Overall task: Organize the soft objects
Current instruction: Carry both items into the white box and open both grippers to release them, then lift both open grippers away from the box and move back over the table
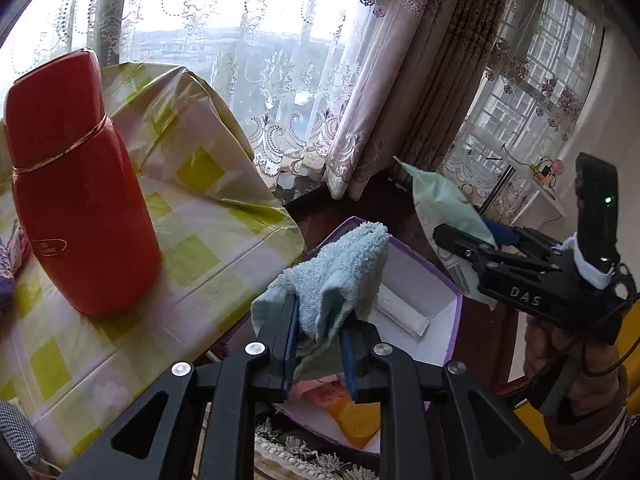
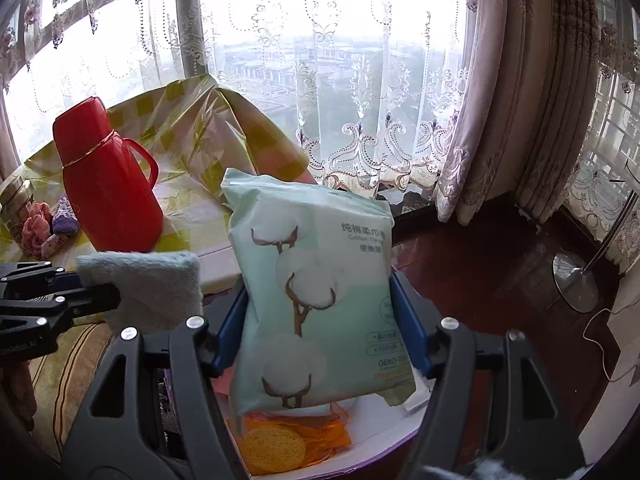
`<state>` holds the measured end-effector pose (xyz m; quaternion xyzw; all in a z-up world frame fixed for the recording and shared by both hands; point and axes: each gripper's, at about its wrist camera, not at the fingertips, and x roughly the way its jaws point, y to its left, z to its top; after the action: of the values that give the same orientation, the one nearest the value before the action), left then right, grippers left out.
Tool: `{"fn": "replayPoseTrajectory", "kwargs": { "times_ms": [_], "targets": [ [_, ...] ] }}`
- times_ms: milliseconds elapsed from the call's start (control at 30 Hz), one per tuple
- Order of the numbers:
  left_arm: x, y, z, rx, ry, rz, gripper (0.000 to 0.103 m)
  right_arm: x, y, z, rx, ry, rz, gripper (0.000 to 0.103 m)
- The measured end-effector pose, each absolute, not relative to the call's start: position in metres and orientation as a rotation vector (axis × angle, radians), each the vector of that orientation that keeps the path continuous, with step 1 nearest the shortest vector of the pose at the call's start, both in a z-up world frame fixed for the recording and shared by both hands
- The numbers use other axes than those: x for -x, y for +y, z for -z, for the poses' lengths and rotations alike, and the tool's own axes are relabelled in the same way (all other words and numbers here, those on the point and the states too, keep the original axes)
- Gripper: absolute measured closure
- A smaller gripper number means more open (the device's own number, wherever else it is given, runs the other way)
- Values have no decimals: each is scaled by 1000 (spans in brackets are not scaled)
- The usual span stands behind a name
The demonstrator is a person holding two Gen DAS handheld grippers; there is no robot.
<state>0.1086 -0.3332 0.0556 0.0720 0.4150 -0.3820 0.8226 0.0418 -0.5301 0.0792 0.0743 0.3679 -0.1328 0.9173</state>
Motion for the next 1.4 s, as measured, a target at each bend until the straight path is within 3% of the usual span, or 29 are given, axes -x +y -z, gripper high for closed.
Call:
{"fn": "replayPoseTrajectory", "kwargs": {
  "times_ms": [67, 467, 733, 1067, 1400],
  "targets": [
    [-118, -338, -39, -216, 896, 731, 52, -43, -531, -76, -154, 763, 273, 33],
    [-113, -306, -44, -140, 889, 686, 50, -64, -531, -61, -128, 779, 273, 33],
    [-110, -271, -54, -95, 865, 650, 50, -84, -536, -45, -111, 810, 288, 23],
    [-99, -220, -63, -25, 840, 607, 50, -66, -534, -62, -113, 820, 323, 22],
    [-85, -168, -67, 46, 828, 543, 50, -72, -465, -85, -36, 810, 173, 22]
  ]
}}
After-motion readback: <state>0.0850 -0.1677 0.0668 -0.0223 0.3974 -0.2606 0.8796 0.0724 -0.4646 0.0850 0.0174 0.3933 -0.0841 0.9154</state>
